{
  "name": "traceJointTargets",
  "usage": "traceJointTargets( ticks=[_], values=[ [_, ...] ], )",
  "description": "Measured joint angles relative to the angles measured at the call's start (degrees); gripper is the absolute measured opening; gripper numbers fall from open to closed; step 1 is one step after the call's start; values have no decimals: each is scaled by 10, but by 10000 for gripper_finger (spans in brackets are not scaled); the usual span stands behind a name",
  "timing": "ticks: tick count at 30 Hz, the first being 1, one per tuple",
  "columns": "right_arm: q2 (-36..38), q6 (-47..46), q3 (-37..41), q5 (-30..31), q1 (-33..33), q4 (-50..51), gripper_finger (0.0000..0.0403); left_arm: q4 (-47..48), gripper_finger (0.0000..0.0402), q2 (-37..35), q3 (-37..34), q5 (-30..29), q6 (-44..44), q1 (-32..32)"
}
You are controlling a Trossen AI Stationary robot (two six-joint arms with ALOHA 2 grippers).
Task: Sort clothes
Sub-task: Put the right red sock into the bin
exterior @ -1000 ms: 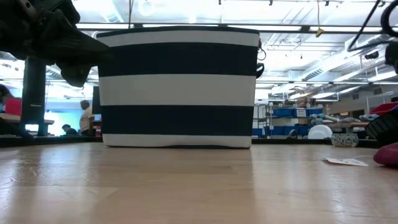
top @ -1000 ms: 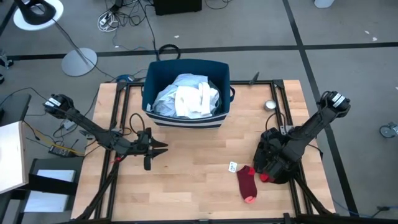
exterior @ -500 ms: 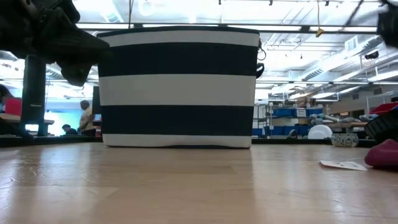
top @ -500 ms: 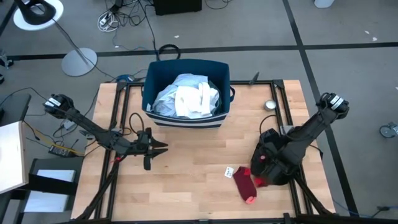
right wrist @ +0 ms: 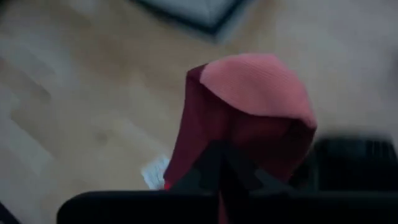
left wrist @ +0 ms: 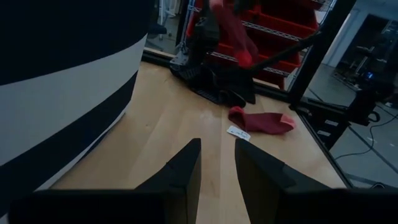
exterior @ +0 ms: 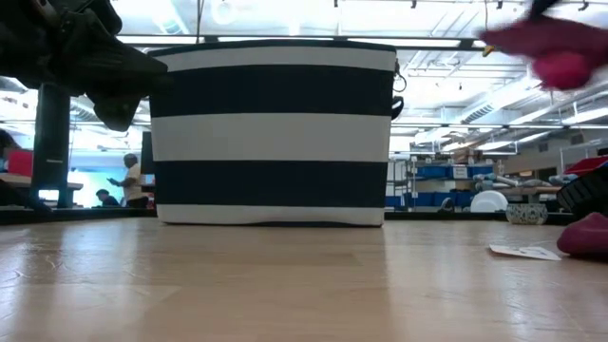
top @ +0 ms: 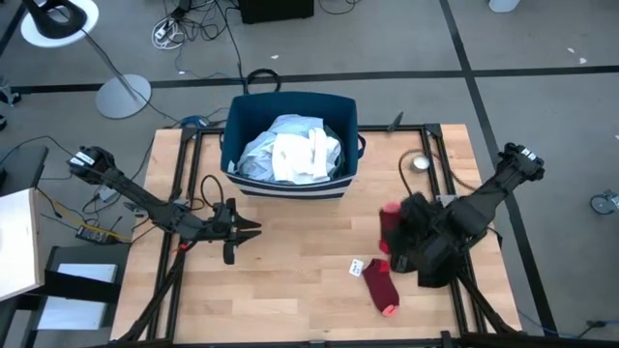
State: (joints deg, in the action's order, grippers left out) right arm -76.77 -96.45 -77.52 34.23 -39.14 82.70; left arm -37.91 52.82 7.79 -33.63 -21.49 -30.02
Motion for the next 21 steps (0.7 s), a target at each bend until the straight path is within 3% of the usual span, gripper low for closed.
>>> traceJointTargets(
  ticks=[4,9,15,21],
  values=[
    [0,139,-70,84,58,-14,1,0,103,0,0,0,0,0],
    [0,411,-161,92,165,-135,0,1,103,0,0,0,1,0],
    [0,700,-196,-24,319,-381,0,1,103,0,0,0,1,0],
    [-34,795,-197,-119,457,-465,3,3,104,0,0,0,2,0]
  ],
)
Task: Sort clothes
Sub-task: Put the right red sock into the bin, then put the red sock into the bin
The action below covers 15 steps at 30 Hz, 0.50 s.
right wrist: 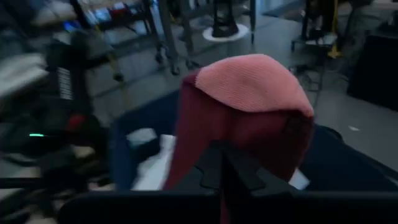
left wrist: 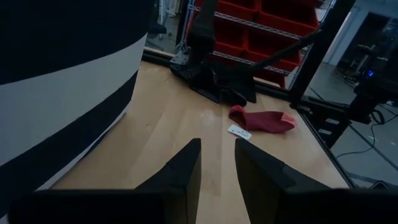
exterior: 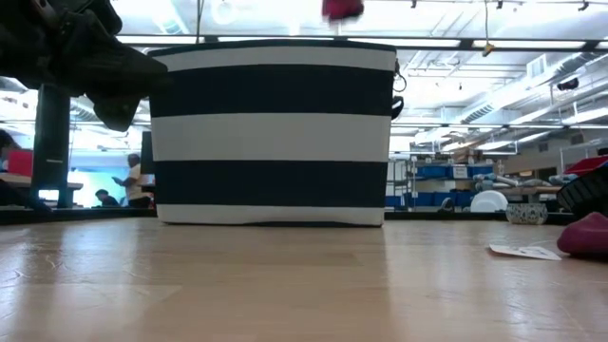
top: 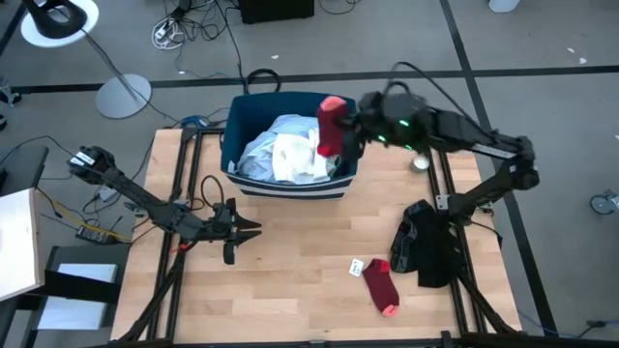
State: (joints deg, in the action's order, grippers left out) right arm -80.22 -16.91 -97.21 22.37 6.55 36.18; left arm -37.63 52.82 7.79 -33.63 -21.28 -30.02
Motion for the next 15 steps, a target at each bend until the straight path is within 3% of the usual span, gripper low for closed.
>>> traceJointTargets(
  ticks=[8,15],
  values=[
    [-89,6,2,-138,76,-13,71,4,104,0,0,0,0,0],
    [-54,-4,1,-156,84,-8,133,9,104,0,0,7,0,0]
  ],
)
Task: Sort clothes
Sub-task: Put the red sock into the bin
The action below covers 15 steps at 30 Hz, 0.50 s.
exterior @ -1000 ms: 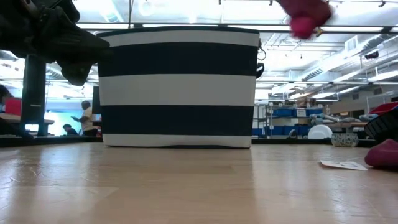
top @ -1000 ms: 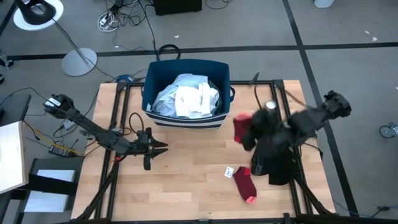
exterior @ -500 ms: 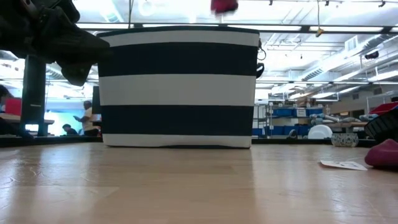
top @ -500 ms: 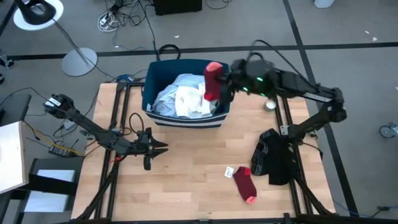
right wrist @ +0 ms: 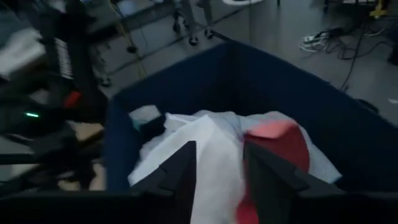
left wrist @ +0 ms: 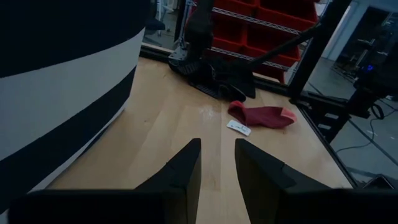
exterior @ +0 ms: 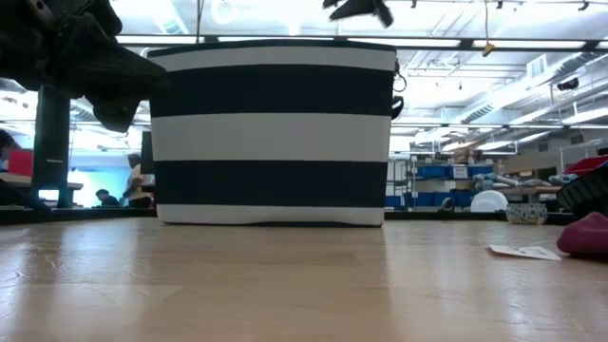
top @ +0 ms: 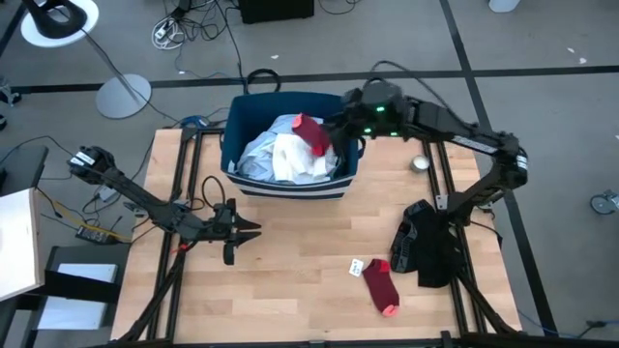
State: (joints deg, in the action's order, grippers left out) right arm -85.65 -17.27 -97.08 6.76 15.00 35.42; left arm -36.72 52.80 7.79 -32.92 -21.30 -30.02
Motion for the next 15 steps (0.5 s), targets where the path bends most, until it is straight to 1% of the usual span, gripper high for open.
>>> traceJointTargets(
  ticks=[3,5,7,9,11,13,15],
  values=[
    [41,-27,-1,-17,-19,41,143,3,104,0,0,1,0,0],
    [63,-35,-1,-11,-47,91,143,3,104,0,0,1,0,0],
    [81,-46,-1,33,-90,151,139,4,104,0,0,1,0,0],
    [96,-78,-1,106,-147,217,134,4,104,0,0,1,0,0],
    [101,-135,0,176,-208,284,129,4,104,0,0,1,0,0],
    [103,-209,14,214,-268,337,127,4,104,0,0,1,0,0],
    [103,-281,40,222,-320,363,126,4,104,0,0,1,0,0]
  ],
)
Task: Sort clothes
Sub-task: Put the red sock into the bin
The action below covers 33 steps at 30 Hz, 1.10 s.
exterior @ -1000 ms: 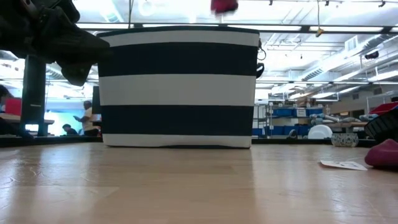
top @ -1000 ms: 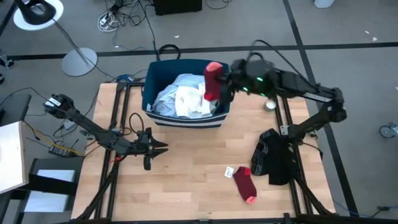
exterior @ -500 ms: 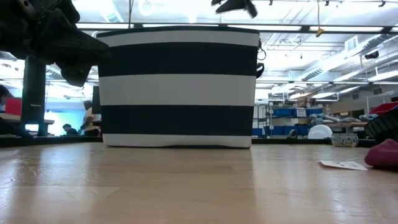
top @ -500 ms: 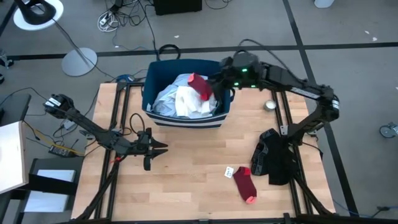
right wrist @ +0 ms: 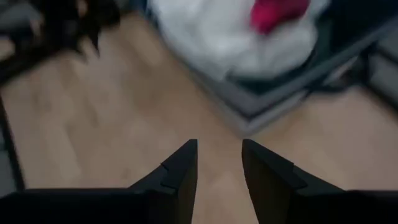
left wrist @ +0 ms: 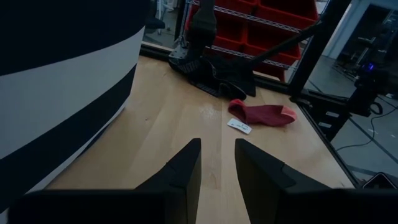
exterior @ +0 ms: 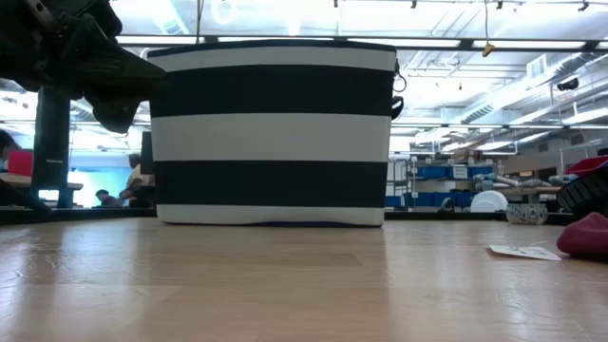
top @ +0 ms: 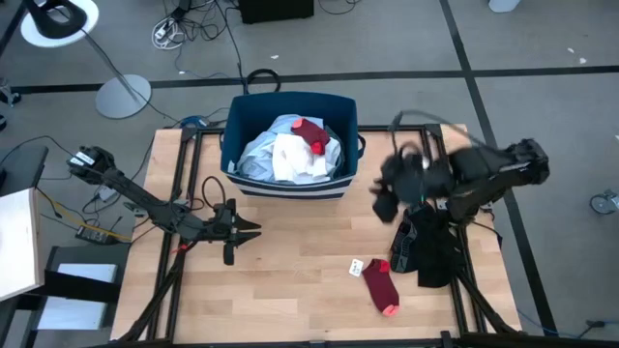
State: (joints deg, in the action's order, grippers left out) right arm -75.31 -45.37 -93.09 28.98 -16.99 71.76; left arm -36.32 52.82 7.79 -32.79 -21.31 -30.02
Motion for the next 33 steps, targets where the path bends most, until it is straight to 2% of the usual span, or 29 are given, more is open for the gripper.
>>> traceJointTargets(
  ticks=[4,10,13,16,19,22,24,29,33],
  values=[
    [-5,-116,74,2,-82,10,128,0,104,0,0,0,0,0],
    [-5,-316,220,-8,-170,-29,127,-3,104,0,0,0,-2,0],
    [-5,-403,290,-33,-201,-77,128,-2,104,0,0,0,-2,0],
    [-5,-451,349,-44,-226,-147,126,-2,103,0,0,0,-2,0],
    [-16,-455,402,-56,-237,-240,126,-2,103,0,0,0,-2,0],
    [-45,-431,427,-95,-239,-314,125,-2,103,0,0,0,-2,0],
    [-75,-408,430,-120,-239,-319,125,-3,103,0,0,0,-2,0],
    [-154,-339,426,-138,-238,-341,125,-4,103,0,0,0,-4,0],
    [-209,-328,424,-145,-233,-365,121,-4,103,0,0,0,-5,0]
  ],
)
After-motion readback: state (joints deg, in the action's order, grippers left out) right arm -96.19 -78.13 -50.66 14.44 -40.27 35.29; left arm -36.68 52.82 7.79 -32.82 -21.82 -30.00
